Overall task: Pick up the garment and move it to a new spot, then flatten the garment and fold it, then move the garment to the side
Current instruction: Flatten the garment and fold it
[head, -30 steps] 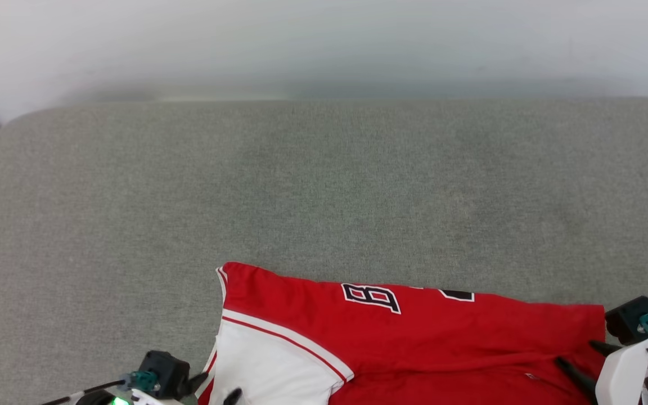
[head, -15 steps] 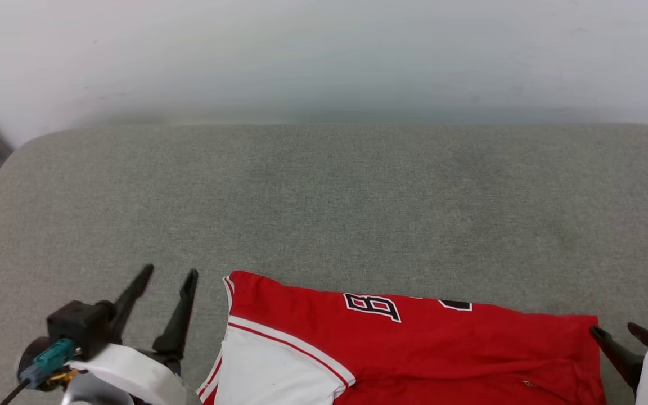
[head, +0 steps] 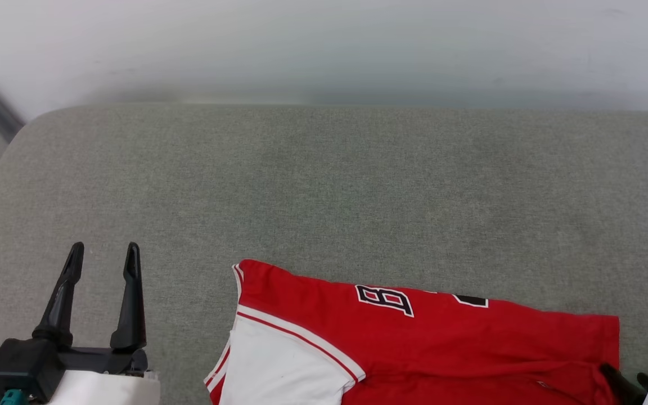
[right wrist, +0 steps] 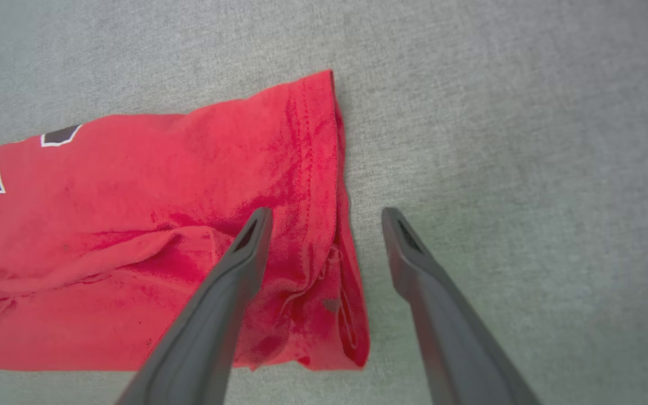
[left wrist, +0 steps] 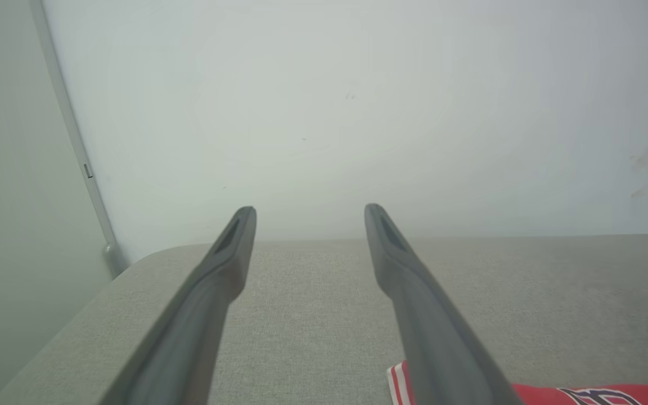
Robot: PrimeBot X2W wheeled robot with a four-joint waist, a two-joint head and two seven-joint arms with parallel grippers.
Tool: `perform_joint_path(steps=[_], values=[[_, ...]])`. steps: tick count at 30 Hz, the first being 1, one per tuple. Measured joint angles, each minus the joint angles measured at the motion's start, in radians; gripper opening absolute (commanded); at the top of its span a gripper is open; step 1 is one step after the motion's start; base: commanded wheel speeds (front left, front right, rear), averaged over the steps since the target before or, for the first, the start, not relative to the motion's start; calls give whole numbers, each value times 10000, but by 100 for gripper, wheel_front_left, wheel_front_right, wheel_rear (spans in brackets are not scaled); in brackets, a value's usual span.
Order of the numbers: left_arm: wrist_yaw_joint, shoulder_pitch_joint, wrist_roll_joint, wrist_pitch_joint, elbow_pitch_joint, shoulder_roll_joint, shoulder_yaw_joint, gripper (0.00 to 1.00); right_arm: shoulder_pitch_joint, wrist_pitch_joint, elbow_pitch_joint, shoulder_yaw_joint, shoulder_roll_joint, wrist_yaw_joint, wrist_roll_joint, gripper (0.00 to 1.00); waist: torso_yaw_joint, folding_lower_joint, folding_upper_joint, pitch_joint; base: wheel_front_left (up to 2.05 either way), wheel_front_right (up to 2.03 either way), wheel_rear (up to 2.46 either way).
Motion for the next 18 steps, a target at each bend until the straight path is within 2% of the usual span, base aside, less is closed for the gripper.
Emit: perform_joint_path(steps=[6,9,14,18], values=[[-1248,113,945,0,82,-1151,1089,100,-122,-69,840,-192,374,0,-36,100,176,0,0,276,0,0,0],[-1802,114,1344,0,222,-1482,1419,100,-184,-140,1139,-132,376,0,-48,100,272,0,0,407,0,0,0],[-2261,85,1745,0,391,-1998,1737,100,-272,-155,1333,184,282,-36,180,100,395,-1,0,544,0,0,0],[-2435,61,1921,0,525,-2236,1841,100,-254,-247,1325,688,190,-82,362,100,438,-1,0,509,0,0,0]])
